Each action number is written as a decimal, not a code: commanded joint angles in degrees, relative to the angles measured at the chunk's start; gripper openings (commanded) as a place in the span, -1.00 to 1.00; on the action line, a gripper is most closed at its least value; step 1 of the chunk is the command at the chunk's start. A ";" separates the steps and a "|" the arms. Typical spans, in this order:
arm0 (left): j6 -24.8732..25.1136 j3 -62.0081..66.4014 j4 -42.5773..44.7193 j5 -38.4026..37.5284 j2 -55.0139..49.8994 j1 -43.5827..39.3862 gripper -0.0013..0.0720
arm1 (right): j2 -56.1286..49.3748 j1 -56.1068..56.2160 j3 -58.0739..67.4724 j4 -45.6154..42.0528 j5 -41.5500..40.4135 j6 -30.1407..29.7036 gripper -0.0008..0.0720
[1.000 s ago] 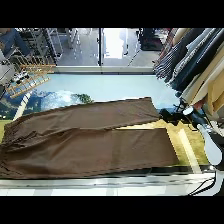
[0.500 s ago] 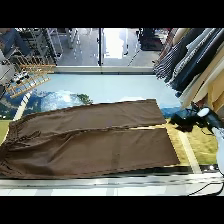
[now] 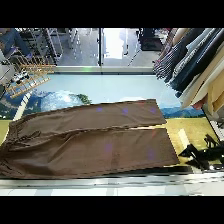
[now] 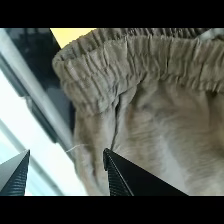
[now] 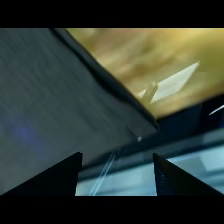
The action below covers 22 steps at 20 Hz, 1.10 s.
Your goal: Fold the clothes and pants, and hang the long-sleeved shirts on hangers.
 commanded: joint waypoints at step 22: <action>3.48 -0.22 -1.77 1.53 -2.29 1.75 0.36 | -1.11 -0.39 -8.79 5.42 -14.19 -9.94 -0.24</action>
